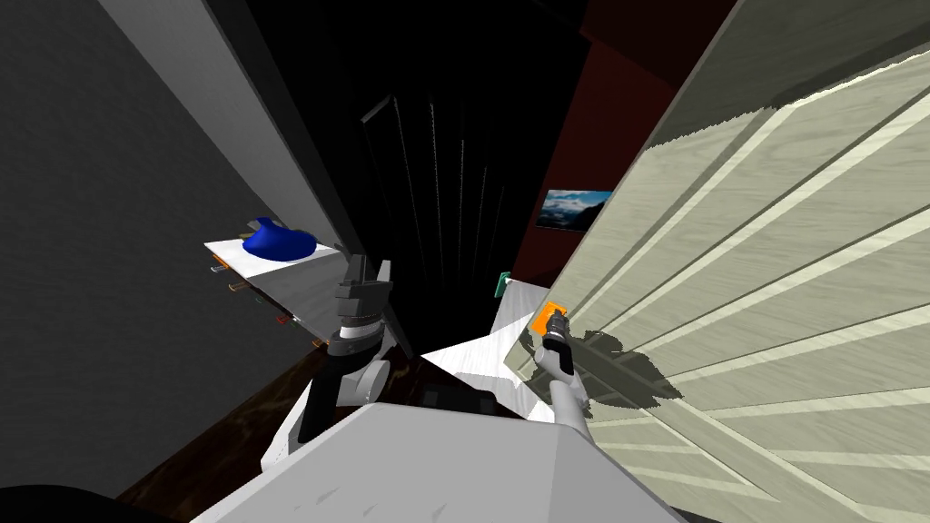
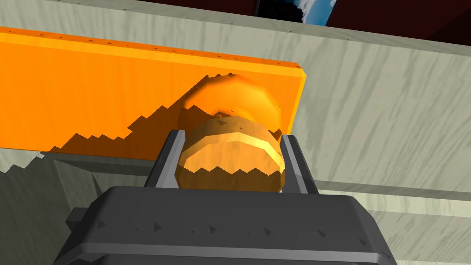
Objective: Push the door open
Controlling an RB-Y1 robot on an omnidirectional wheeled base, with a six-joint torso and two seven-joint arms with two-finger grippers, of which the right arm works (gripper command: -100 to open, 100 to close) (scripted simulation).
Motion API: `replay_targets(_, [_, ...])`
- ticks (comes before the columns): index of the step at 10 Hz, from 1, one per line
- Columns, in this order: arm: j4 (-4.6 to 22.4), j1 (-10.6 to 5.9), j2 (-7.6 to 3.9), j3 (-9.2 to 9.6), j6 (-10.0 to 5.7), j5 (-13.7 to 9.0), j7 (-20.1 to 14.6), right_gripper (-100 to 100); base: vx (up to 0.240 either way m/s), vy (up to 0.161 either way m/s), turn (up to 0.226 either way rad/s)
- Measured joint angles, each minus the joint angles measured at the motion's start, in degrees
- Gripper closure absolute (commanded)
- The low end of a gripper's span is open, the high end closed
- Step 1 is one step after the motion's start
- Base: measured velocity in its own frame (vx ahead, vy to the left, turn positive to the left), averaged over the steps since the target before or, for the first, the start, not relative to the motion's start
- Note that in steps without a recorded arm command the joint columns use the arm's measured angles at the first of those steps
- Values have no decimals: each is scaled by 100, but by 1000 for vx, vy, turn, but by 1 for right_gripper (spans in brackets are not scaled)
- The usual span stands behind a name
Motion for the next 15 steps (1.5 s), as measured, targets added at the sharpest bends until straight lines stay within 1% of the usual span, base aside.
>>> replay_targets(1, [23, -64, -7, -109, 41, -14, 54, 100, 49, -18, 119])
replay_targets(2, [194, -184, -52, -259, -14, -40, 124, 100, 44, -31, 93])
replay_targets(3, [27, -133, -11, -346, 44, -52, 160, 100, 64, -30, 136])
replay_targets(4, [113, -147, -40, -451, -23, -79, 185, 100, 53, -26, 69])
replay_targets(5, [199, -233, -70, -577, -51, -95, 227, 100, 45, -42, 140])
replay_targets(6, [65, -219, -31, -704, 23, -119, 291, 100, 44, -35, 69])
replay_targets(7, [49, -226, -15, -801, 24, -130, 329, 100, 18, -9, -25])
replay_targets(8, [141, -281, -44, -857, -40, -132, 350, 100, 22, -15, 99])
replay_targets(9, [186, -342, -3, -1008, -93, -141, 441, 100, 22, -23, 81])
replay_targets(10, [368, -442, -33, -1120, -184, -151, 510, 100, 11, -11, 11])
replay_targets(11, [458, -470, -80, -1152, -233, -161, 512, 100, 5, -3, -18])
replay_targets(12, [297, -375, -66, -1145, -159, -168, 479, 100, 0, -16, -88])
replay_targets(13, [169, -369, -71, -1186, -127, -168, 491, -100, -19, 118, -53])
replay_targets(14, [145, -368, -100, -1219, -105, -182, 504, -100, -67, 197, -37])
replay_targets(15, [185, -369, -123, -1236, -96, -196, 503, -100, -50, 192, -24])
